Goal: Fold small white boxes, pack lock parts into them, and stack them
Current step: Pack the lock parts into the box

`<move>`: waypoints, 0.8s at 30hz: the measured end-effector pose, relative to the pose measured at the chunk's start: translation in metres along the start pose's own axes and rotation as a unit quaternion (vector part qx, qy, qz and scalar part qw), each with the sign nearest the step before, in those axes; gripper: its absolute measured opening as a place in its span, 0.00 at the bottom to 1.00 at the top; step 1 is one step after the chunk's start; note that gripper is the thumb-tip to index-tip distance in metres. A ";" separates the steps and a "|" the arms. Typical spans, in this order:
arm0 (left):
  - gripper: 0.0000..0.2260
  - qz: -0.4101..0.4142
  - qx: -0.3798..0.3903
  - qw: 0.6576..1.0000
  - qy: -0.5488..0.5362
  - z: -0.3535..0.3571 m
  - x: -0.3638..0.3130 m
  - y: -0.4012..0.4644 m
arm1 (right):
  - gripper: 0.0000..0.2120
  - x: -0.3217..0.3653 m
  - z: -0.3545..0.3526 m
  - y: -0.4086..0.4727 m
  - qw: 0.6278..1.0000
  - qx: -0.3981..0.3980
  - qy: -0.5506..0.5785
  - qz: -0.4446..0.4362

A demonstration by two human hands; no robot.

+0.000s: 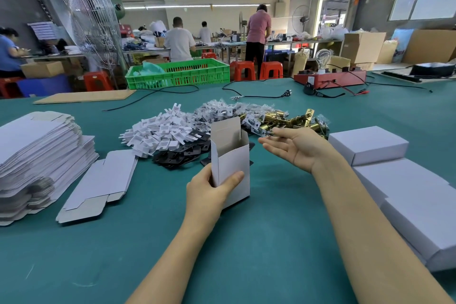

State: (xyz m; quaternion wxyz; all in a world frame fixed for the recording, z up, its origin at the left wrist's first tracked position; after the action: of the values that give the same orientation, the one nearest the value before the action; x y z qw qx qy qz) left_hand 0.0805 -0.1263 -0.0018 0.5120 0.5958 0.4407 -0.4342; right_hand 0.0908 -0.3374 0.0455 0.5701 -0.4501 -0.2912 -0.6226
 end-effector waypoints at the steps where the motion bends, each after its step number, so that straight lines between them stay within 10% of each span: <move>1: 0.09 0.001 0.001 1.000 0.002 0.000 0.000 0.000 | 0.06 0.001 0.002 -0.002 1.000 0.019 0.006 0.004; 11: 0.10 -0.008 0.008 1.000 -0.009 -0.001 0.001 0.000 | 0.13 0.012 -0.007 -0.004 0.965 -0.063 -0.253 -0.027; 24: 0.17 -0.007 0.102 0.994 -0.033 0.015 -0.003 -0.004 | 0.02 0.065 0.024 -0.036 0.941 -0.014 -0.264 -0.210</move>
State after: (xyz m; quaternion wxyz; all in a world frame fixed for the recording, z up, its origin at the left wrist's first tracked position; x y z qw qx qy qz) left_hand 0.0749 -0.1406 -0.0017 0.4599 0.6273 0.3812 -0.4997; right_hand 0.0648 -0.3385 0.1192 0.3225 -0.5348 -0.5102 -0.5913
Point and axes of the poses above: each hand's wrist, its own y-axis towards the middle knuckle, its own z-axis out of the palm, x = y × z, the point moved 7 cm from there along y, towards the middle knuckle, and after that the axes turned 1 degree about x, right-handed, at the moved point
